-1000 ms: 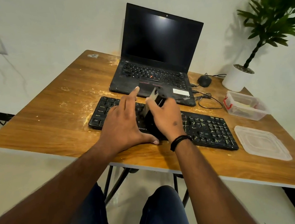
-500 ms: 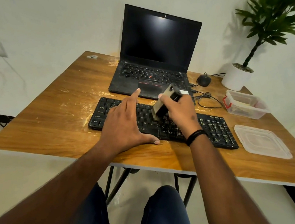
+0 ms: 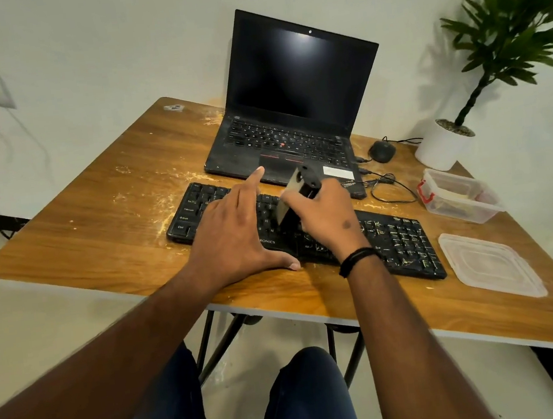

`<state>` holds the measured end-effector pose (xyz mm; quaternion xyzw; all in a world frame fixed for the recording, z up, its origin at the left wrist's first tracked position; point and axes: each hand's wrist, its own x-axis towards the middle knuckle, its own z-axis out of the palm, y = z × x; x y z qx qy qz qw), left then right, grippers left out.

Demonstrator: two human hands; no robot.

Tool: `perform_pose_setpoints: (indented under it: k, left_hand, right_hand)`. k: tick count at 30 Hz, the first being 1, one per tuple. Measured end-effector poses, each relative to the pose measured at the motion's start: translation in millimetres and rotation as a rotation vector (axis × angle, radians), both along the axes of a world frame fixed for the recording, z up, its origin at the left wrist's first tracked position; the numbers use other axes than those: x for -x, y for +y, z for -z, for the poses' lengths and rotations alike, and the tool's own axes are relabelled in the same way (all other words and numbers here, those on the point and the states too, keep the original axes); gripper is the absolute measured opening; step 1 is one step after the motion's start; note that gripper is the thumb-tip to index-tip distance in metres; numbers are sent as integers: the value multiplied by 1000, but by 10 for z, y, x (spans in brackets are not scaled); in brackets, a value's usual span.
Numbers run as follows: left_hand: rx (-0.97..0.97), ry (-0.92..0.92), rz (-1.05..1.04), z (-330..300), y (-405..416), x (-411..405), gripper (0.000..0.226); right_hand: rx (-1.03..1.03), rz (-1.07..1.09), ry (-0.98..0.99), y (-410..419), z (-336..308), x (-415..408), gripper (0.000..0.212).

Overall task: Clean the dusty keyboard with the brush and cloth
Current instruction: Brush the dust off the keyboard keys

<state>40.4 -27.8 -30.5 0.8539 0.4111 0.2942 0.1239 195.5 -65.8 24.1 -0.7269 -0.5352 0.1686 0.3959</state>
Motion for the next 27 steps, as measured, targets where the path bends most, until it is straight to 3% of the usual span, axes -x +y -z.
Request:
perform_pose_setpoints:
  k: [2, 4, 7, 10, 12, 14, 17, 20, 22, 25, 27]
  left_hand:
    - [8, 5, 1, 0, -2, -2, 150]
    - [2, 8, -4, 8, 4, -1, 150]
    - [-4, -4, -4, 20, 15, -8, 150]
    - [5, -16, 3, 16, 10, -11, 149]
    - [-1, -24, 4, 16, 5, -2, 149]
    - [-10, -17, 1, 22, 2, 12, 149]
    - [-13, -11, -2, 8, 3, 9, 148]
    - [-10, -33, 6, -8, -4, 3, 147]
    - [-19, -38, 12, -4, -8, 0, 146]
    - [-20, -25, -2, 2, 2, 5, 146]
    - [-29, -13, -7, -3, 2, 0, 147]
  right_hand:
    - [-6, -40, 106, 35, -29, 19, 35]
    - [-95, 82, 143, 110, -35, 2, 34]
    - [-111, 234, 58, 169, -23, 25, 30]
    - [-12, 62, -86, 164, 3, 177, 38]
    - [-55, -37, 20, 138, -23, 207, 35]
    - [-144, 37, 76, 132, -38, 160, 32]
    - [-161, 201, -1, 104, 17, 116, 35]
    - [-73, -11, -55, 57, 59, 211, 37]
    - [-150, -131, 99, 25, 13, 227, 37]
    - [-360, 49, 83, 46, -39, 180, 34]
    - [-324, 209, 19, 76, -4, 139, 36]
